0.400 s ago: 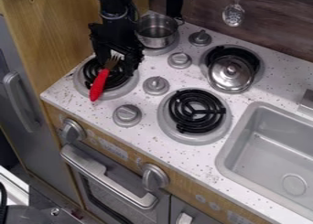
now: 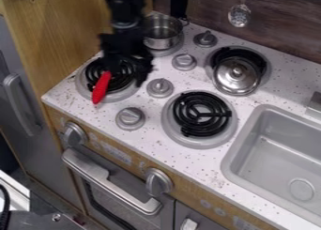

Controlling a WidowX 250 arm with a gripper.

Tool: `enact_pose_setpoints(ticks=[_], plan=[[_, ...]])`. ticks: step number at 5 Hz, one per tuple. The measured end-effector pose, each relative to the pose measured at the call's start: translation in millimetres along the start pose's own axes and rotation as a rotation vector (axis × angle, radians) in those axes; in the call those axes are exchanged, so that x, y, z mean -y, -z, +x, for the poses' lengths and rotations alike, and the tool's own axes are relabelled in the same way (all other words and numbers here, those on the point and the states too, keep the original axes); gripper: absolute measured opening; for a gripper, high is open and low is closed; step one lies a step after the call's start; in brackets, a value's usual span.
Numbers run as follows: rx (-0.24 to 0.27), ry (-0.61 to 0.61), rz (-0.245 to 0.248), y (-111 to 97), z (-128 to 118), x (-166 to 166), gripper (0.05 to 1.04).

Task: Places sliver lid on bottom right burner

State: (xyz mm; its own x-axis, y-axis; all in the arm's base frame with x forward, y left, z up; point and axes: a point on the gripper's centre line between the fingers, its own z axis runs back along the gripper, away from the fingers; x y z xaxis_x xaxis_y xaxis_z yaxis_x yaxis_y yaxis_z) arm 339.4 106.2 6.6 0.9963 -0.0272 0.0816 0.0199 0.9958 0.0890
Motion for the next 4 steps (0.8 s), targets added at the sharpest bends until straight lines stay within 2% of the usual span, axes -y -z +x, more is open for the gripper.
enact_pose_setpoints(ticks=[1, 3, 4], plan=[[0.049, 0.105, -0.008, 2.7, 33.1, 35.6, 0.993], [0.188, 0.266, -0.043, 16.3, 110.3, 97.9, 0.994], [0.216, 0.294, -0.04, 29.7, 132.7, 112.0, 0.993]])
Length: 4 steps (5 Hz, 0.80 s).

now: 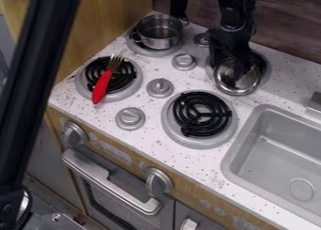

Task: Places sliver lid on bottom right burner

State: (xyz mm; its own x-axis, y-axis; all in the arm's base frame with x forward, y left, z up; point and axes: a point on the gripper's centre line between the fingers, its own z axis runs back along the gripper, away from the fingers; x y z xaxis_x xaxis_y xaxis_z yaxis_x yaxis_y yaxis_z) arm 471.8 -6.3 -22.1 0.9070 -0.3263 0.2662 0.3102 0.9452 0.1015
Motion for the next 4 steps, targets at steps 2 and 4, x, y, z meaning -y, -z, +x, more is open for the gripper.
enact_pose_setpoints(ticks=[2, 4], plan=[[0.034, -0.009, -0.03, 23.2, 17.3, 2.7, 0.993], [0.017, 0.032, 0.003, 27.2, 20.2, 0.8, 0.668]])
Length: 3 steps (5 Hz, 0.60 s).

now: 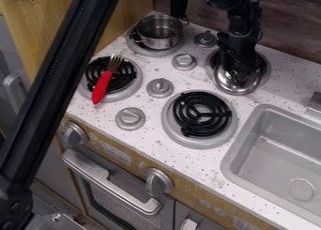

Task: Places sliver lid on bottom right burner

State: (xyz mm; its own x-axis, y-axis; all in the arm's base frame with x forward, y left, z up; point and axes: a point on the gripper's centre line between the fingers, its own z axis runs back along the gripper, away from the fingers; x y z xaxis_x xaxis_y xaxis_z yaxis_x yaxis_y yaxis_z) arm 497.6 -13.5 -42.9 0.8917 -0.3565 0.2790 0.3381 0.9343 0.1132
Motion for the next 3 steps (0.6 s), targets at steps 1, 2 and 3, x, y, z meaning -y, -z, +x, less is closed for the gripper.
enact_pose_setpoints(ticks=[1, 2, 3], plan=[[0.004, 0.006, 0.004, 0.7, -5.6, 3.8, 0.399], [0.002, 0.013, 0.005, -4.5, -16.7, 7.7, 0.27], [0.044, -0.012, 0.047, -38.5, -19.3, 3.5, 0.27]])
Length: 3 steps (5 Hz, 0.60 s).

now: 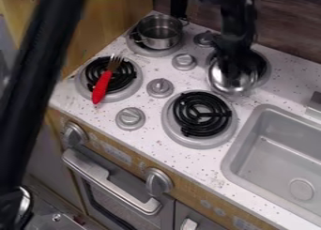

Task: Places sliver lid on bottom right burner

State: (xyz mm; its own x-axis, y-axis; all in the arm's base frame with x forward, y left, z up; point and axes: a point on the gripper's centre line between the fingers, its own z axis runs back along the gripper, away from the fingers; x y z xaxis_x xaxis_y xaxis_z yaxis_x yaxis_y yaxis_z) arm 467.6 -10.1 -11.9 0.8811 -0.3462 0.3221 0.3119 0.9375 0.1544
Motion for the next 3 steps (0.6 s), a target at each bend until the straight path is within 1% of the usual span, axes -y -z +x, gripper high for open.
enact_pose_setpoints(ticks=[1, 2, 3], plan=[[-0.05, -0.006, -0.003, -19.6, -23.7, 1.5, 0.27], [-0.14, -0.012, -0.038, -11.5, -60.1, 12.1, 0.269], [-0.176, 0.008, -0.063, -13.3, -78.5, 20.2, 0.269]])
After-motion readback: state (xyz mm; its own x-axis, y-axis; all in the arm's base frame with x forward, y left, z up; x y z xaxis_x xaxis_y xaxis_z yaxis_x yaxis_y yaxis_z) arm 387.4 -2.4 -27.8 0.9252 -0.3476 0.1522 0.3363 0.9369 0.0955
